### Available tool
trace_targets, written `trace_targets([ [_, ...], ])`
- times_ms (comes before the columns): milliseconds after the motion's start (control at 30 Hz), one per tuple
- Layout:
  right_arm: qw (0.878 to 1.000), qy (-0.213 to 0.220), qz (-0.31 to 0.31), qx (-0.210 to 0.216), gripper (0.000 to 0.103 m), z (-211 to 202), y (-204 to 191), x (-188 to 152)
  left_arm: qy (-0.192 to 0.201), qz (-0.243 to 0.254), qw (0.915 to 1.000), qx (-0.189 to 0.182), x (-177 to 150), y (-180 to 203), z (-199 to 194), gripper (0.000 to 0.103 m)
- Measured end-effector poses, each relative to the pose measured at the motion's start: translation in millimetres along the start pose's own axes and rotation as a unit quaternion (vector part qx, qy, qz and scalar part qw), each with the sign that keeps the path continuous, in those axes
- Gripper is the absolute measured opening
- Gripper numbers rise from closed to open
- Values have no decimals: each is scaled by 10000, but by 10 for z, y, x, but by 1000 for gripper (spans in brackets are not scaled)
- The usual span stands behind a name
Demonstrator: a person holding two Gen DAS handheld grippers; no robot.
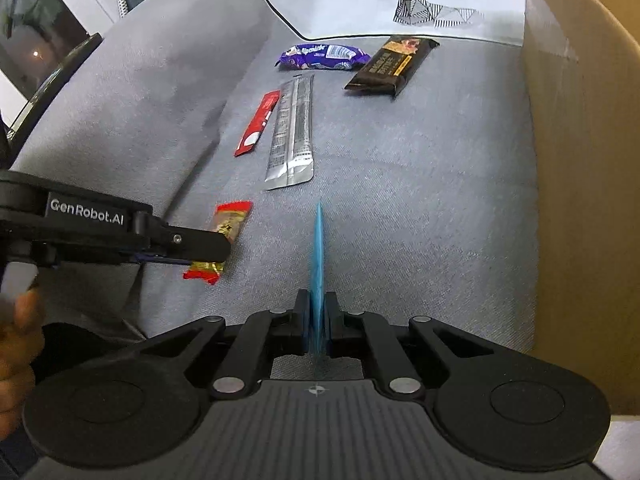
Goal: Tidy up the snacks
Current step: 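Grasp the blue stick with the right tool while the left tool grasps the red-gold candy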
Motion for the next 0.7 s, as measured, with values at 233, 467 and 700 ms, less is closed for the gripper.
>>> trace_targets([
  [233,10000,26,-26,-22,8,20,-14,51,-50,14,9999,118,-15,81,57,29],
  [467,9998,51,-172,-71,12,37,-53,75,6,190,9993,322,-11,134,88,31],
  [700,9994,69,-320,-109,14,52,-103,76,40,588,9963,619,-17,194,131,31],
])
Point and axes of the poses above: each gripper's, at about its wrist camera, not at the fingertips, and z roughly the way its jaws point, y to its right, x to its top, the point moved 6 cm from there along z, roughly the way its jaws point, and after that the axes turned 8 degrees about -x, right-handed, at the moved point
